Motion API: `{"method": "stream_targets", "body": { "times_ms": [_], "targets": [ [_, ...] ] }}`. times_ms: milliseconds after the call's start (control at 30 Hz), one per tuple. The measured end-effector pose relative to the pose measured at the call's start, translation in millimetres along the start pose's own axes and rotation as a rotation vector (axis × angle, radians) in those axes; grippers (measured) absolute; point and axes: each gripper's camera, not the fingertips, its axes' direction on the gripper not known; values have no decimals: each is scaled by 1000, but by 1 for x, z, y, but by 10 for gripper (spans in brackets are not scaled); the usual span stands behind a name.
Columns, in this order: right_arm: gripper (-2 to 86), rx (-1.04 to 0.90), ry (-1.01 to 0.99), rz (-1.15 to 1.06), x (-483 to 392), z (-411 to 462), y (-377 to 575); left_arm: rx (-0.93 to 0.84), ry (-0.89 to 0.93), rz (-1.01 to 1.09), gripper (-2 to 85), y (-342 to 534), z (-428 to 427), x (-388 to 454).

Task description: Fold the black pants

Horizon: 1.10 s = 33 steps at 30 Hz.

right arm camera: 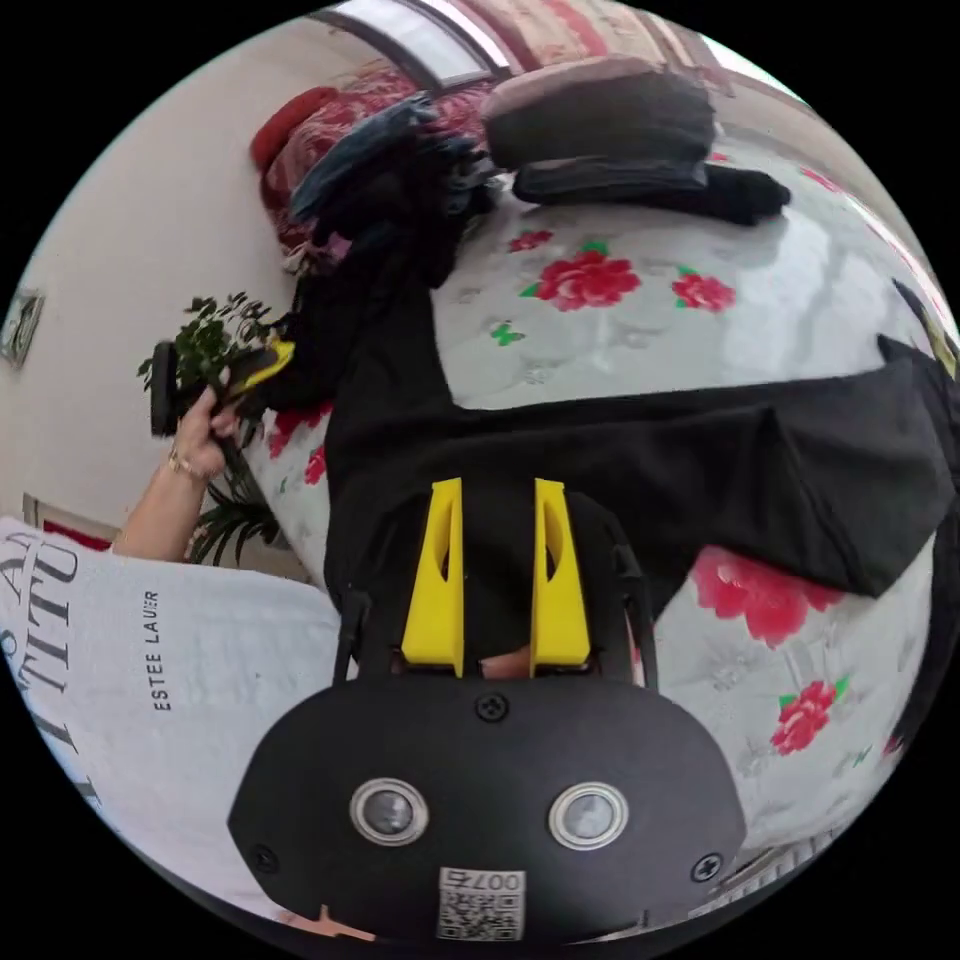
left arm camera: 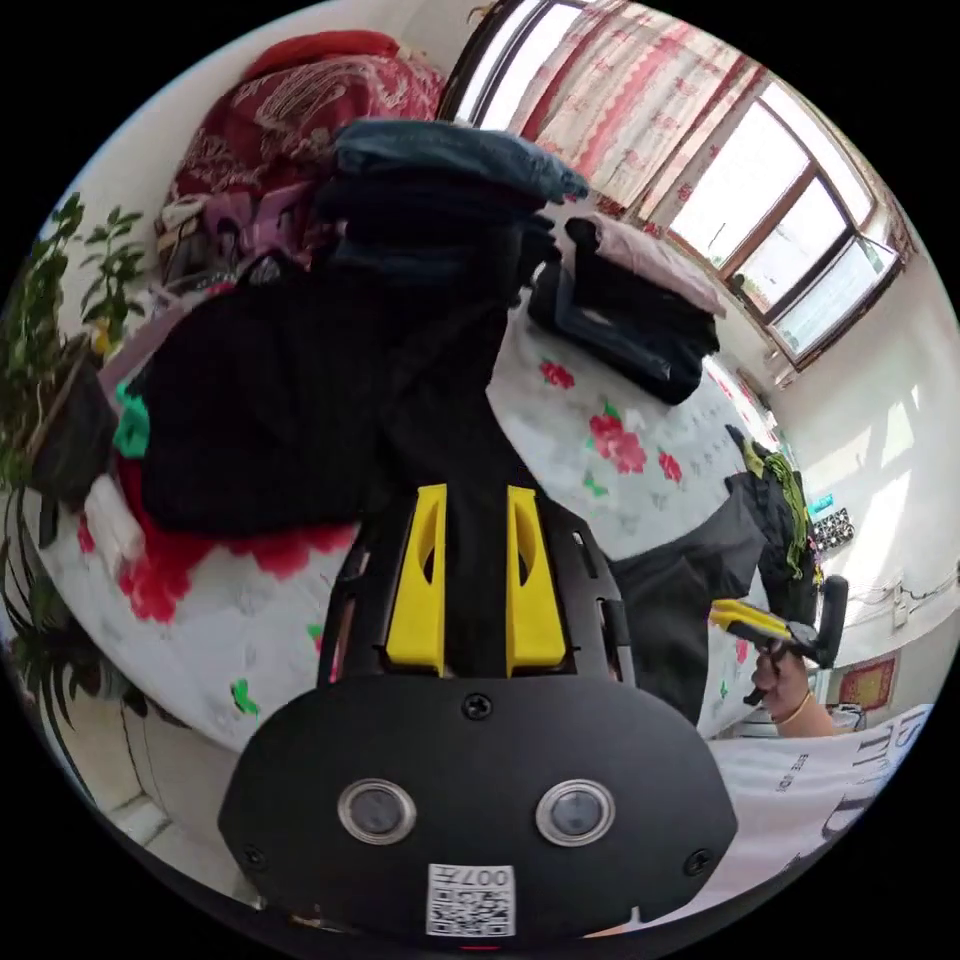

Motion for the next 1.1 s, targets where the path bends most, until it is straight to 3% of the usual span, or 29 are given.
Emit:
{"method": "stream_targets", "body": {
  "times_ms": [167,367,400,433,567,700,767,833,933,1000,1100],
  "targets": [
    [90,-27,54,173,83,-23,44,-286,107,-102,104,145,20,22],
    [73,-244,0,8,61,39,59,-360,159,157,125,184,38,129],
    [54,-187,128,-27,44,42,62,-403,101,207,118,188,51,146],
    [45,-170,125,-85,33,44,63,-443,27,264,107,192,65,158],
    [18,-349,-337,-313,-37,82,65,-452,-34,336,34,182,64,164],
    [22,-396,-361,-669,-110,71,96,-381,-538,423,39,157,15,124],
    [28,-374,-316,-715,-111,58,103,-366,-583,295,48,145,-18,84],
    [33,-300,-235,-658,-87,43,101,-276,-562,74,46,142,-74,46],
    [38,-164,-107,-388,-8,13,86,-91,-476,-72,56,175,-130,32],
    [38,-75,-25,-166,63,-14,77,-45,-405,-154,63,204,-142,28],
    [39,-18,103,-37,118,-35,58,-78,-312,-279,73,252,-134,25]
  ]
}}
